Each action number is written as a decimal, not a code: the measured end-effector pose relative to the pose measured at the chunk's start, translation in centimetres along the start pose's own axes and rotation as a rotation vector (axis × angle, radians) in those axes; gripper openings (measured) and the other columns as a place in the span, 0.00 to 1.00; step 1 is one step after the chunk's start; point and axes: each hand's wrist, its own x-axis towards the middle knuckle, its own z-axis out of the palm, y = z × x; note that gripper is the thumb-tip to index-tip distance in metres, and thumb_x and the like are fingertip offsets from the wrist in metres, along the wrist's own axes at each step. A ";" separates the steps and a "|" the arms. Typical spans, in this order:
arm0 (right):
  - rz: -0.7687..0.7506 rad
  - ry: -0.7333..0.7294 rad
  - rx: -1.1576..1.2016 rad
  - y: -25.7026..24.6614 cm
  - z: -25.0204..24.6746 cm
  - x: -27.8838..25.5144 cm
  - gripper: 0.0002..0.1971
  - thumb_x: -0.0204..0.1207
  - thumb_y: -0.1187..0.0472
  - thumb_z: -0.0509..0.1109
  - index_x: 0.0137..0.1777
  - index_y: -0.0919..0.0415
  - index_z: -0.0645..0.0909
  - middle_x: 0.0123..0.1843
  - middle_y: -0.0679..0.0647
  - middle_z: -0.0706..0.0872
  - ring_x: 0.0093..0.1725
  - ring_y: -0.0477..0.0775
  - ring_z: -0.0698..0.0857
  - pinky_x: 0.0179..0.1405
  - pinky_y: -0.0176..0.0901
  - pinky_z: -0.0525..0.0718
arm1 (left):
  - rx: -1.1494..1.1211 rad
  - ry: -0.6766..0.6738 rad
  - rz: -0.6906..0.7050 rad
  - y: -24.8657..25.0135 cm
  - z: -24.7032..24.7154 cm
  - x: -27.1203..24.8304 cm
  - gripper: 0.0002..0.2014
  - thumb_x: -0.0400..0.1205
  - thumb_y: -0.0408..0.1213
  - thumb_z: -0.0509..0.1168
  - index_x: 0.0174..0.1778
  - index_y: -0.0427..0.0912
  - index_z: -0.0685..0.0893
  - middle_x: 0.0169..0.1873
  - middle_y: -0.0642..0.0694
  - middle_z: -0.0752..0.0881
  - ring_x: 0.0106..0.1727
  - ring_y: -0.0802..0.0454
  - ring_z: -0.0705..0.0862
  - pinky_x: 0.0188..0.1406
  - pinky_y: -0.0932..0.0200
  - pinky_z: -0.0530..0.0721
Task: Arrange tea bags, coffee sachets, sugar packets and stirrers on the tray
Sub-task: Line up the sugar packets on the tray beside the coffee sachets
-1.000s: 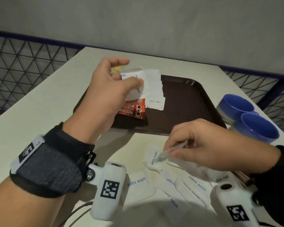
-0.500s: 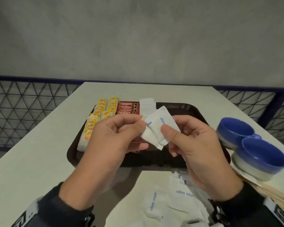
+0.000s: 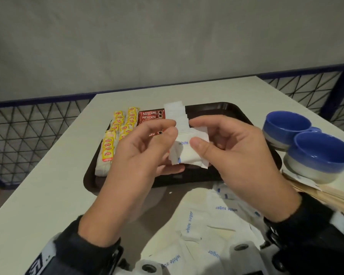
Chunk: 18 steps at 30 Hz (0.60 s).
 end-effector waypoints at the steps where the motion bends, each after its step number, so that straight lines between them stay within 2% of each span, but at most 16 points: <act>1: -0.007 -0.011 0.011 -0.1 0.0 -0.1 0.15 0.77 0.66 0.77 0.60 0.47 0.89 0.53 0.55 0.92 0.55 0.67 0.88 0.49 0.61 0.88 | 0.034 0.014 0.013 0.0 0.1 0.0 0.14 0.77 0.40 0.76 0.59 0.45 0.90 0.47 0.42 0.94 0.43 0.47 0.94 0.38 0.52 0.92; 3: -0.008 -0.020 0.036 -0.2 0.0 -0.1 0.14 0.77 0.66 0.77 0.60 0.50 0.89 0.52 0.53 0.93 0.55 0.69 0.88 0.49 0.62 0.88 | 0.085 0.025 0.036 0.0 0.0 0.1 0.12 0.78 0.35 0.74 0.57 0.44 0.92 0.41 0.43 0.94 0.42 0.49 0.94 0.35 0.56 0.91; 5: 0.024 -0.029 0.067 -0.2 0.0 -0.1 0.13 0.78 0.66 0.76 0.59 0.51 0.89 0.51 0.56 0.93 0.52 0.70 0.87 0.44 0.59 0.90 | 0.098 0.018 0.041 0.1 -0.2 0.2 0.09 0.78 0.33 0.74 0.52 0.42 0.93 0.43 0.42 0.95 0.42 0.48 0.95 0.33 0.60 0.90; 7: 0.071 -0.057 0.082 -0.2 -0.1 0.1 0.11 0.78 0.65 0.75 0.58 0.53 0.88 0.50 0.55 0.93 0.45 0.62 0.89 0.34 0.46 0.90 | 0.089 0.022 0.043 0.2 -0.4 0.2 0.07 0.76 0.34 0.75 0.48 0.43 0.94 0.43 0.41 0.95 0.42 0.48 0.94 0.33 0.61 0.89; 8: 0.096 -0.072 0.081 -0.2 -0.2 0.1 0.10 0.78 0.64 0.75 0.57 0.54 0.88 0.50 0.54 0.93 0.42 0.57 0.90 0.33 0.43 0.88 | 0.087 0.026 0.048 0.2 -0.5 0.3 0.05 0.75 0.34 0.76 0.45 0.44 0.94 0.42 0.41 0.95 0.41 0.48 0.94 0.32 0.62 0.88; 9: 0.120 -0.083 0.082 -0.1 -0.3 0.2 0.08 0.77 0.64 0.74 0.55 0.55 0.88 0.49 0.56 0.93 0.40 0.54 0.89 0.33 0.43 0.87 | 0.083 0.029 0.052 0.2 -0.6 0.2 0.04 0.75 0.34 0.76 0.43 0.45 0.94 0.41 0.41 0.95 0.40 0.49 0.94 0.31 0.63 0.87; 13: 0.163 -0.094 0.137 0.3 -0.4 0.4 0.04 0.79 0.67 0.73 0.50 0.62 0.89 0.45 0.65 0.91 0.35 0.57 0.87 0.30 0.48 0.84 | 0.059 0.032 0.051 0.4 -0.4 0.1 0.04 0.77 0.29 0.76 0.44 0.41 0.91 0.37 0.41 0.94 0.38 0.48 0.94 0.31 0.62 0.87; 18: 0.133 -0.083 0.146 0.1 -0.4 0.3 0.05 0.79 0.66 0.74 0.52 0.61 0.90 0.45 0.63 0.92 0.35 0.58 0.86 0.30 0.45 0.85 | 0.040 0.054 0.048 0.5 -0.5 0.2 0.06 0.78 0.29 0.76 0.48 0.38 0.88 0.33 0.42 0.94 0.39 0.48 0.95 0.32 0.60 0.88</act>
